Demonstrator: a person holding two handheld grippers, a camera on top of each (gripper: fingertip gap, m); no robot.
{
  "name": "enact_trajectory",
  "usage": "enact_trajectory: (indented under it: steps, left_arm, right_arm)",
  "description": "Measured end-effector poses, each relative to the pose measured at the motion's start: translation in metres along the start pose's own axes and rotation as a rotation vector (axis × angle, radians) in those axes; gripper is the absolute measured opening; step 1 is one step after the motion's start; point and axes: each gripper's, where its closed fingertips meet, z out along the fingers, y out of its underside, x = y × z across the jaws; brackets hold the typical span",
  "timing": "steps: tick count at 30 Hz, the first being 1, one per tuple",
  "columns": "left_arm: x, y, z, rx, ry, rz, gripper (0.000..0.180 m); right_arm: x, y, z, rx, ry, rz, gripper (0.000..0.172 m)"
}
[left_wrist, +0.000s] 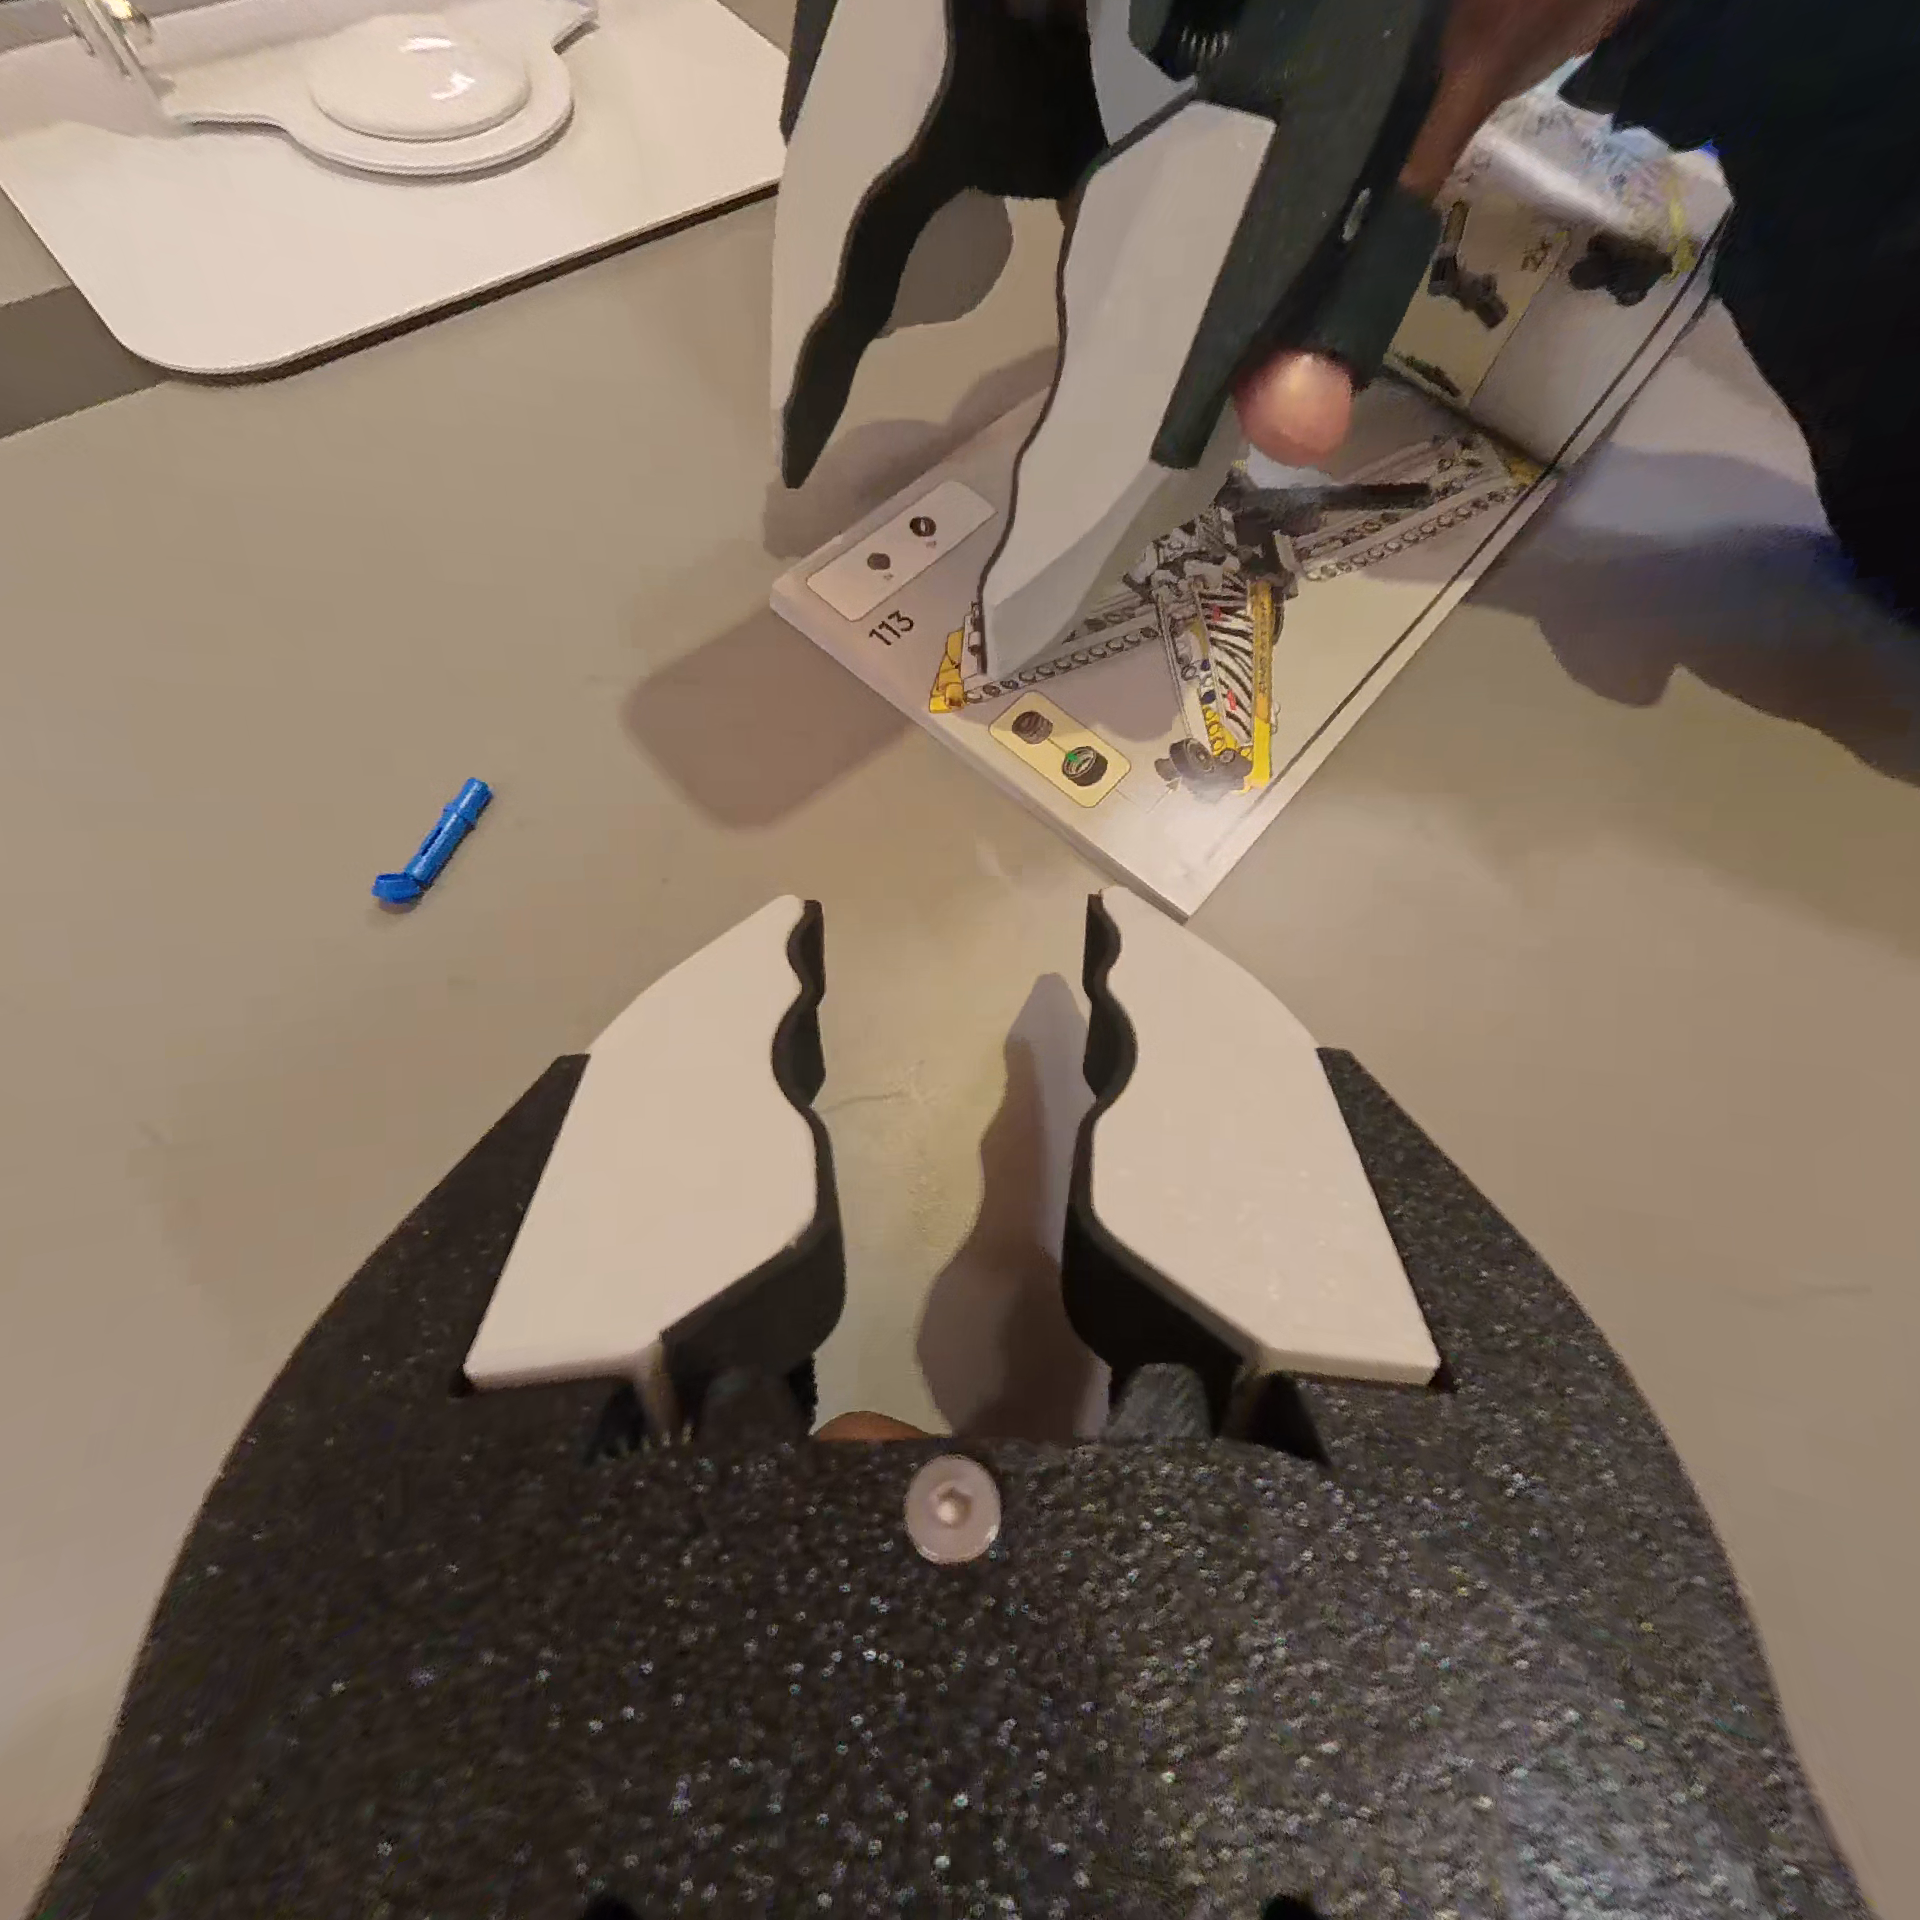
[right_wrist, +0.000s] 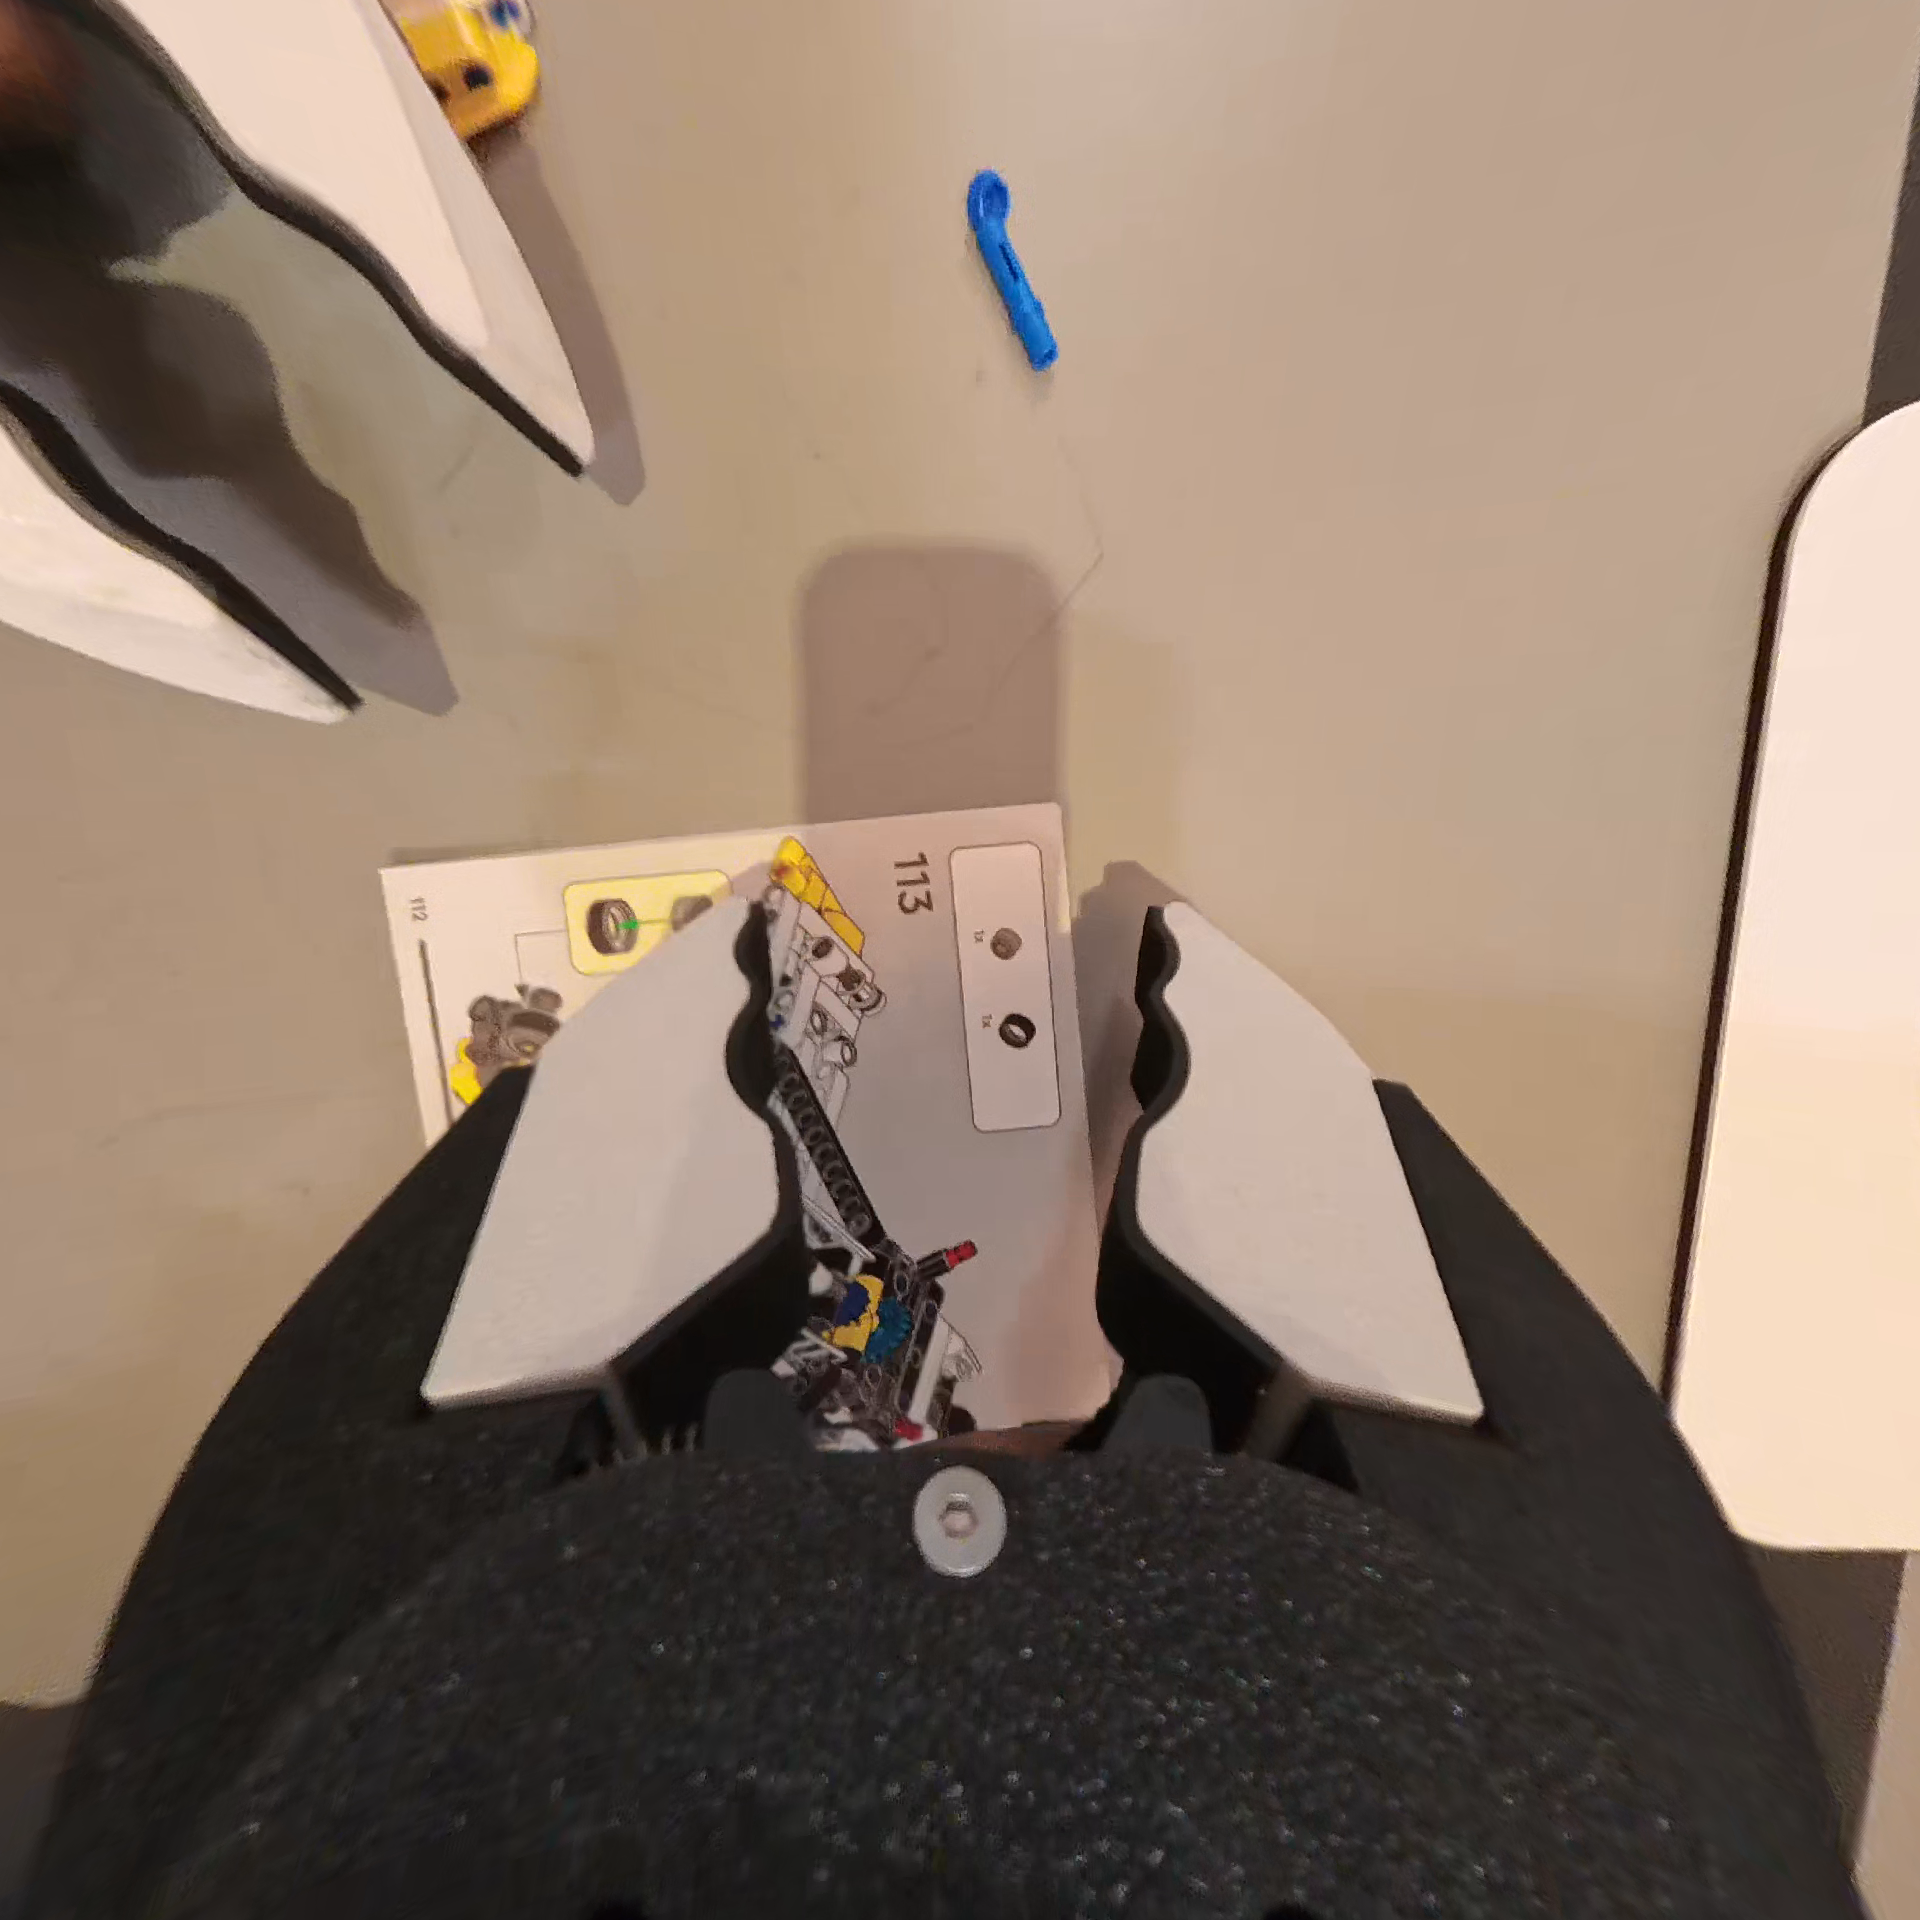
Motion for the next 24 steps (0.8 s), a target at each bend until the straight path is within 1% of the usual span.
enact_trajectory:
  steps: [5, 10, 15, 24]
  left_arm:
    - [0.004, 0.002, 0.001, -0.016, -0.011, 0.040, 0.048]
    - [0.003, 0.002, 0.001, -0.010, -0.005, 0.020, 0.048]
    - [0.001, 0.001, 0.000, 0.000, 0.006, -0.013, 0.047]
    - [0.001, 0.001, 0.000, -0.002, 0.004, -0.011, 0.047]
  right_arm:
    - [-0.010, -0.008, 0.004, 0.050, -0.030, 0.020, 0.067]
    - [-0.004, -0.013, 0.009, 0.066, 0.002, 0.061, 0.068]
    - [-0.009, -0.009, 0.014, 0.041, -0.018, 0.058, 0.067]
    - [-0.010, -0.010, 0.010, 0.038, -0.008, 0.054, 0.066]
